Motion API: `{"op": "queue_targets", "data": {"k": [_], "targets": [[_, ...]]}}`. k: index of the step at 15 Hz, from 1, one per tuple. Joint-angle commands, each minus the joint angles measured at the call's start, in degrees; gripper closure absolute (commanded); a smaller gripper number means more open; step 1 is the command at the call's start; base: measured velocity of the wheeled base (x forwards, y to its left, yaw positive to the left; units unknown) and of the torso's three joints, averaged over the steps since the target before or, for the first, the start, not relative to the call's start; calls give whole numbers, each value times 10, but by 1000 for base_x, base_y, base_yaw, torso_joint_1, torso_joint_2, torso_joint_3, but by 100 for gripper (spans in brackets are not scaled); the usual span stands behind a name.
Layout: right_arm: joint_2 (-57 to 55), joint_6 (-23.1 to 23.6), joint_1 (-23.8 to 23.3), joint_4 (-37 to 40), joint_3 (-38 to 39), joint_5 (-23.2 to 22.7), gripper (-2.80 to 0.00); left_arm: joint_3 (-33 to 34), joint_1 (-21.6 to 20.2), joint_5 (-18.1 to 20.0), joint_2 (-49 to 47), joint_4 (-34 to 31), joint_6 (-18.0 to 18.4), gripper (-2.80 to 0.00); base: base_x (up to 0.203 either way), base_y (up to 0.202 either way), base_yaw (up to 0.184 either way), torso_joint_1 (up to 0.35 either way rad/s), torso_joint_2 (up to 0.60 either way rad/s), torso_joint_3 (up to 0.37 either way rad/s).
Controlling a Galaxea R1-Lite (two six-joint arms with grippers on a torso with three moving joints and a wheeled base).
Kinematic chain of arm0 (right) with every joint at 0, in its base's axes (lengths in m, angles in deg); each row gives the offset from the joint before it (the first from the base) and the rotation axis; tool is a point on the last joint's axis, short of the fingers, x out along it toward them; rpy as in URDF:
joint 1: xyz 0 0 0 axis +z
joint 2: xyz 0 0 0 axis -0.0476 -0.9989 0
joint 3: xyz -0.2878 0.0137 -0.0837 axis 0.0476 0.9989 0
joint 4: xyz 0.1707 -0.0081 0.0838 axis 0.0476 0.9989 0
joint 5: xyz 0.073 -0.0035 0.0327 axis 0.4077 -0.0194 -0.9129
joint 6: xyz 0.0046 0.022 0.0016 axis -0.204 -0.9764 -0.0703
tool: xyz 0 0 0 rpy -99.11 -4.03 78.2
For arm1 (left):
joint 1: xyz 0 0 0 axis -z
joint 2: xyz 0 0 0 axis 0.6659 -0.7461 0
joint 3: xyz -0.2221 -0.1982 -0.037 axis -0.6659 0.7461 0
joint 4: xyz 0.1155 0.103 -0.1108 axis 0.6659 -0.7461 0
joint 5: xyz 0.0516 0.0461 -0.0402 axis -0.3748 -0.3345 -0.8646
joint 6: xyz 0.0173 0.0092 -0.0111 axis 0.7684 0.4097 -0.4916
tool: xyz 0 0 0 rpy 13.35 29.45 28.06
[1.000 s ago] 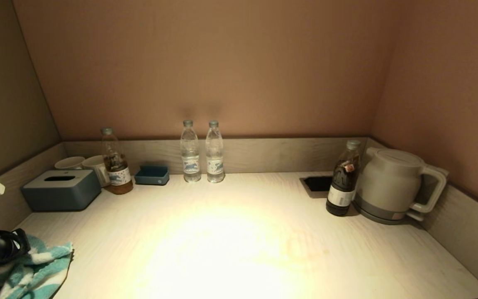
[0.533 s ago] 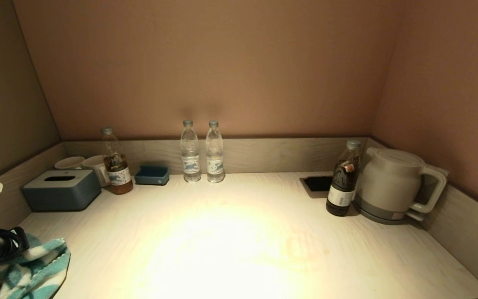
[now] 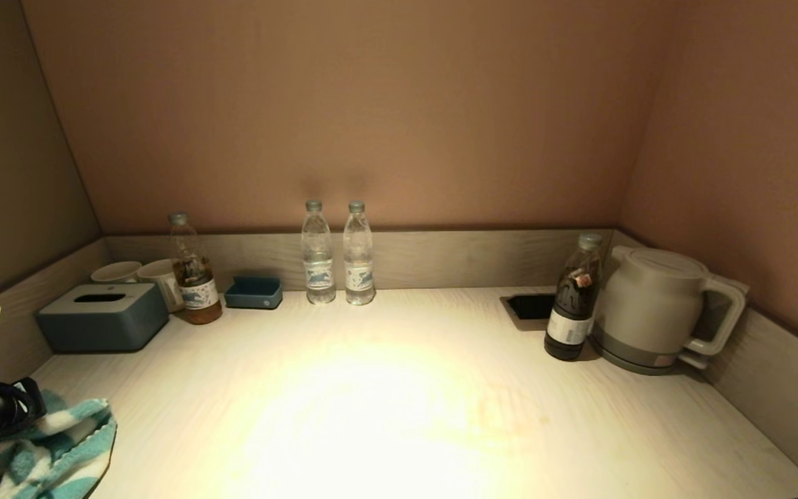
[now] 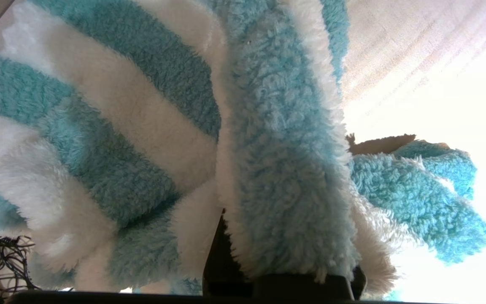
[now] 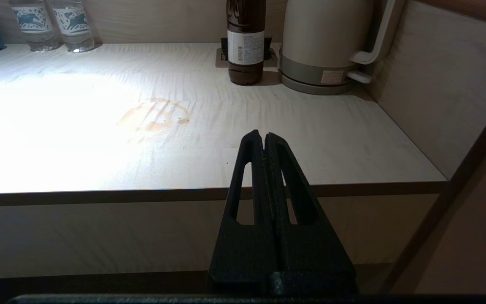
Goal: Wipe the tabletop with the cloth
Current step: Pick up the tablecloth
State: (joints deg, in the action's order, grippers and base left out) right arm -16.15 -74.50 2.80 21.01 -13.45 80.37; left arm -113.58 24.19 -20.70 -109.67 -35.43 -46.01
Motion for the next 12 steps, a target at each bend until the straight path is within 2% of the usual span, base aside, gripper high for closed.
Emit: {"op": "queue_targets", "data": {"k": [1, 7, 12], "targets": [[0, 0, 0, 0, 0, 1, 0, 0, -1, -1, 2, 0, -1, 0, 0, 0, 0, 0, 0, 0], [0, 0, 0, -1, 0, 0, 0, 1, -1, -1, 4, 0, -2, 0, 0, 0, 0, 0, 0, 0], [0, 0, 0, 0, 0, 1, 0, -4, 1, -2, 57, -4, -13, 0, 0, 0, 0, 0, 0, 0]]}}
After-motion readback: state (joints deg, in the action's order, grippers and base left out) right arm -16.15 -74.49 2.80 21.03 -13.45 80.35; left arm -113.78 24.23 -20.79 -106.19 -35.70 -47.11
